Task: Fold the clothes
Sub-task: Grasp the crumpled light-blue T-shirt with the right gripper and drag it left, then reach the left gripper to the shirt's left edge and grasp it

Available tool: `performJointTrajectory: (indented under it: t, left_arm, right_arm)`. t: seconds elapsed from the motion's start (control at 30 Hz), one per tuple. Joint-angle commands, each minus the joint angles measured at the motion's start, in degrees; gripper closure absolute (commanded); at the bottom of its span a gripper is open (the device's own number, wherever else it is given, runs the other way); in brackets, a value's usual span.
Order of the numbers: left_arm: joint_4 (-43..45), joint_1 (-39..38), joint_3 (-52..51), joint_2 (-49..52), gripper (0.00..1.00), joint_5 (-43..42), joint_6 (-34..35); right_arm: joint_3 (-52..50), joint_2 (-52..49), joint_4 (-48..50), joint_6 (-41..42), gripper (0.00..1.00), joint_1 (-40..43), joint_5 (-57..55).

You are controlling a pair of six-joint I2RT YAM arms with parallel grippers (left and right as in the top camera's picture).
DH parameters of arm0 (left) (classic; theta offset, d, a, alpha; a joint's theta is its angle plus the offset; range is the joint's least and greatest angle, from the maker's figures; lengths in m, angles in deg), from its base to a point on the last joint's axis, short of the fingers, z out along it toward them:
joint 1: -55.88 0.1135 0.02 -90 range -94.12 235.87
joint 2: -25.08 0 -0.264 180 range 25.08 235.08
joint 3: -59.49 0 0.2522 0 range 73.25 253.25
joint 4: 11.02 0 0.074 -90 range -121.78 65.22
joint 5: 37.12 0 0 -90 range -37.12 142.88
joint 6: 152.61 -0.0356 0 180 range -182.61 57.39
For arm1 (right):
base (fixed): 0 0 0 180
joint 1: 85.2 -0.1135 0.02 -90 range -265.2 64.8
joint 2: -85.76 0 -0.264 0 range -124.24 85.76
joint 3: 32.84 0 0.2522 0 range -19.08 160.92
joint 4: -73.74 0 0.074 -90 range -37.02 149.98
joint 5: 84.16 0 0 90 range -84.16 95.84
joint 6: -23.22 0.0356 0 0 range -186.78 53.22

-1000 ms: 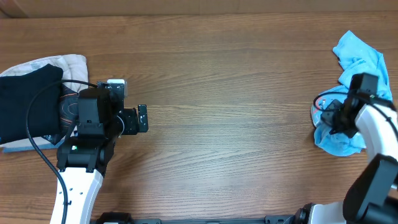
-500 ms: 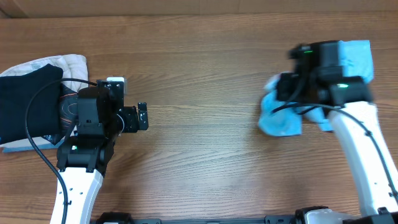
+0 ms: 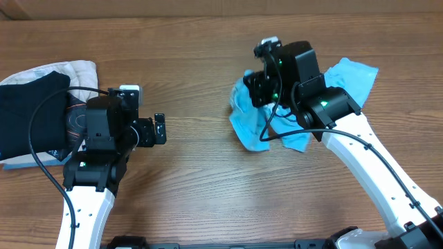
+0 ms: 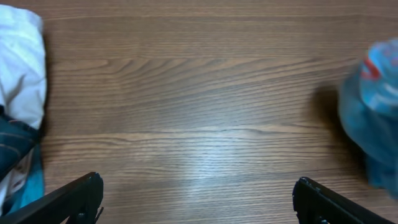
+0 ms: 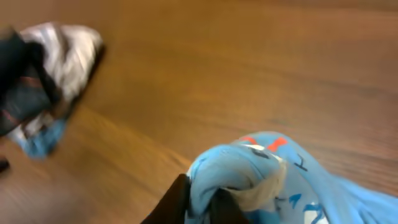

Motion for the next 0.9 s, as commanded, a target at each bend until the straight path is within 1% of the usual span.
performJointTrajectory:
  t: [0.0,0.03,0.07,0.13,0.2,0.27,0.37,0.43,0.57,0.67,0.87]
  left_arm:
    - [1.0,0.4,1.3,0.2,0.00,-2.8,-0.5]
    - [1.2,0.4,1.3,0.2,0.00,-2.8,-0.4]
    - [1.4,0.4,1.3,0.2,0.00,-2.8,-0.5]
    - [1.7,0.1,1.3,0.2,0.00,-2.9,-0.4]
    - [2.1,-0.3,1.3,0.2,0.00,-5.0,-0.5]
    - [2.5,-0.9,1.3,0.5,0.00,-6.8,-0.5]
    - [3.0,-2.2,1.3,1.7,0.00,-6.9,-0.3]
    - [3.2,-3.7,1.3,3.4,0.00,-6.9,1.4]
    - [3.4,-7.0,1.3,8.0,0.00,-7.0,4.0]
    - [5.7,-9.4,1.3,13.4,0.00,-7.0,6.1]
    - [12.2,-13.1,1.3,24.2,0.00,-7.3,6.4]
  right_arm:
    - [0.5,0.4,3.5,2.6,0.54,0.0,0.3]
    - [0.5,0.4,4.1,2.6,0.39,0.0,0.2]
    - [0.5,0.4,4.1,2.6,0.32,0.0,-0.2]
    - [0.5,0.4,2.9,2.6,0.31,0.1,-3.4]
    - [0.5,0.4,0.1,2.6,0.30,0.1,-9.0]
    - [0.5,0.4,-3.2,3.1,0.25,0.1,-14.9]
    - [0.5,0.4,-7.5,6.5,0.23,0.1,-22.4]
    - [0.5,0.4,-10.0,9.0,0.22,0.2,-25.4]
    - [0.5,0.4,-13.6,14.4,0.21,1.8,-26.4]
    - [0.5,0.4,-16.0,19.4,0.20,5.0,-26.1]
    - [0.5,0.4,-19.5,20.2,0.19,10.5,-24.6]
